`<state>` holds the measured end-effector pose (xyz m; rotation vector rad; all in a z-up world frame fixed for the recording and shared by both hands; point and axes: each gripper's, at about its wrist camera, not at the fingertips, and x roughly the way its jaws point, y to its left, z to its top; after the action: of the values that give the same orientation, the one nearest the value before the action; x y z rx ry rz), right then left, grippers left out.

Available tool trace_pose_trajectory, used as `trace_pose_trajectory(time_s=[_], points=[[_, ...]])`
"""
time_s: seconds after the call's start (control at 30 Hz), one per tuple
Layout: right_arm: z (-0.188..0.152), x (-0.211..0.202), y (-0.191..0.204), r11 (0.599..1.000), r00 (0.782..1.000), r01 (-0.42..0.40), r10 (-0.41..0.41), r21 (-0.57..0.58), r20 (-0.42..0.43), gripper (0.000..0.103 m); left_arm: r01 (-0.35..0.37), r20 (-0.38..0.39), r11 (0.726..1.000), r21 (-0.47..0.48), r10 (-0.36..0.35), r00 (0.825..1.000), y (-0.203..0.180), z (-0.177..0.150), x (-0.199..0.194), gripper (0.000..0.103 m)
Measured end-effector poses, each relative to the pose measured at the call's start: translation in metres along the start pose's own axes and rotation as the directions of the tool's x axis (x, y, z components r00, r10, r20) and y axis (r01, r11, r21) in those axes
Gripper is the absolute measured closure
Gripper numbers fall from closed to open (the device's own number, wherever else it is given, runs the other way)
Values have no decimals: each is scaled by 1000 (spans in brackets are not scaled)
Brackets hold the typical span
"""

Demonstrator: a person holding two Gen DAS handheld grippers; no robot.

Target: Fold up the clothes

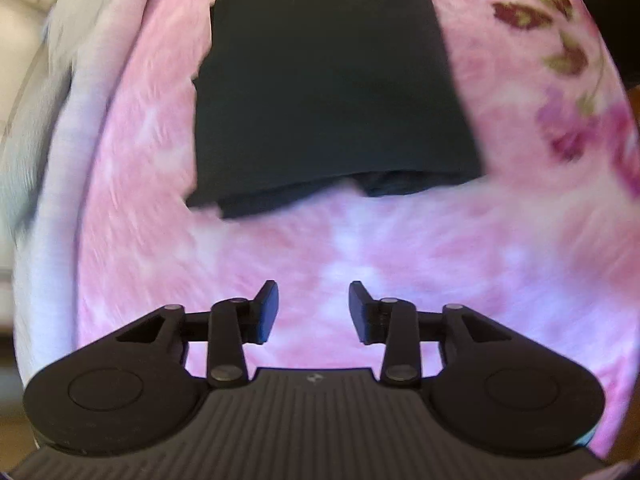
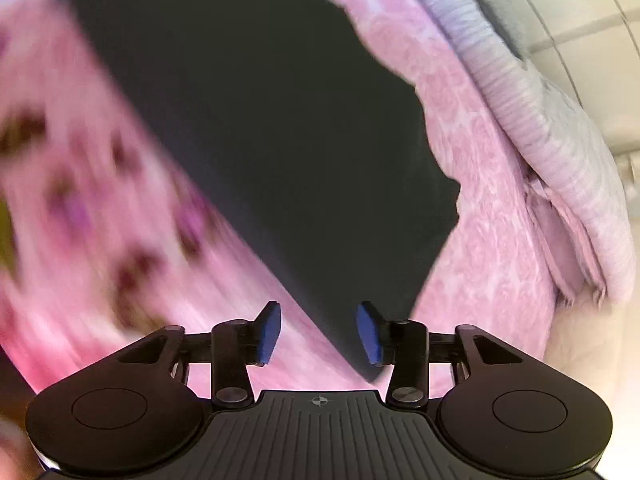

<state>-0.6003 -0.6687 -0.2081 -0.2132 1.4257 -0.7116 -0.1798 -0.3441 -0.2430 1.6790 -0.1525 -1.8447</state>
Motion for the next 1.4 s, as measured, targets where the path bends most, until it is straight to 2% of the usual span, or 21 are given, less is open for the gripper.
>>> trace_pose_trajectory(time_s=[0.1, 0.17, 0.27, 0.37, 0.43, 0.5, 0.57, 0.67, 0.8, 0.9, 1.0, 1.13, 1.2, 1.3, 1.4], points=[[54, -25, 39, 981, 999, -6, 13, 195, -33, 56, 3, 97, 992, 127, -15, 995, 17, -20, 16, 61], [85, -37, 66, 958, 997, -31, 50, 284, -58, 56, -6, 150, 978, 207, -25, 988, 25, -30, 22, 61], [126, -57, 102, 931, 990, -70, 108, 358, -86, 56, -15, 204, 958, 287, -45, 978, 36, -40, 31, 60], [155, -74, 124, 908, 992, -73, 108, 412, -63, 55, -53, 258, 930, 363, -46, 965, 38, -44, 41, 50], [174, -82, 141, 900, 993, -77, 109, 430, -52, 55, -87, 286, 901, 425, -43, 957, 36, -46, 53, 46], [187, -86, 156, 900, 992, -93, 118, 426, -33, 55, -103, 296, 872, 478, -49, 954, 34, -45, 67, 46], [197, -86, 173, 899, 990, -113, 135, 423, -24, 55, -116, 307, 857, 503, -52, 950, 35, -42, 77, 46], [201, -84, 186, 875, 986, -131, 165, 467, -32, 54, -127, 331, 837, 533, -68, 941, 35, -38, 87, 46], [202, -85, 197, 849, 982, -136, 184, 511, -45, 54, -140, 341, 794, 591, -89, 936, 33, -32, 99, 46], [203, -85, 201, 859, 983, -130, 176, 496, -47, 54, -141, 343, 775, 616, -103, 934, 36, -30, 105, 46], [202, -84, 200, 848, 984, -118, 170, 517, -55, 54, -157, 356, 756, 635, -107, 928, 37, -28, 108, 44], [211, -83, 214, 894, 991, -104, 132, 435, -34, 53, -179, 381, 735, 654, -116, 917, 38, -27, 113, 43], [218, -79, 227, 926, 994, -97, 111, 366, -17, 53, -183, 390, 727, 662, -125, 912, 40, -26, 116, 43], [226, -65, 254, 981, 999, -13, 22, 193, -41, 52, -194, 401, 737, 648, -114, 909, 46, -24, 119, 48], [223, -47, 272, 995, 995, 75, -70, 67, -73, 52, -227, 425, 719, 657, -104, 899, 49, -24, 126, 48]])
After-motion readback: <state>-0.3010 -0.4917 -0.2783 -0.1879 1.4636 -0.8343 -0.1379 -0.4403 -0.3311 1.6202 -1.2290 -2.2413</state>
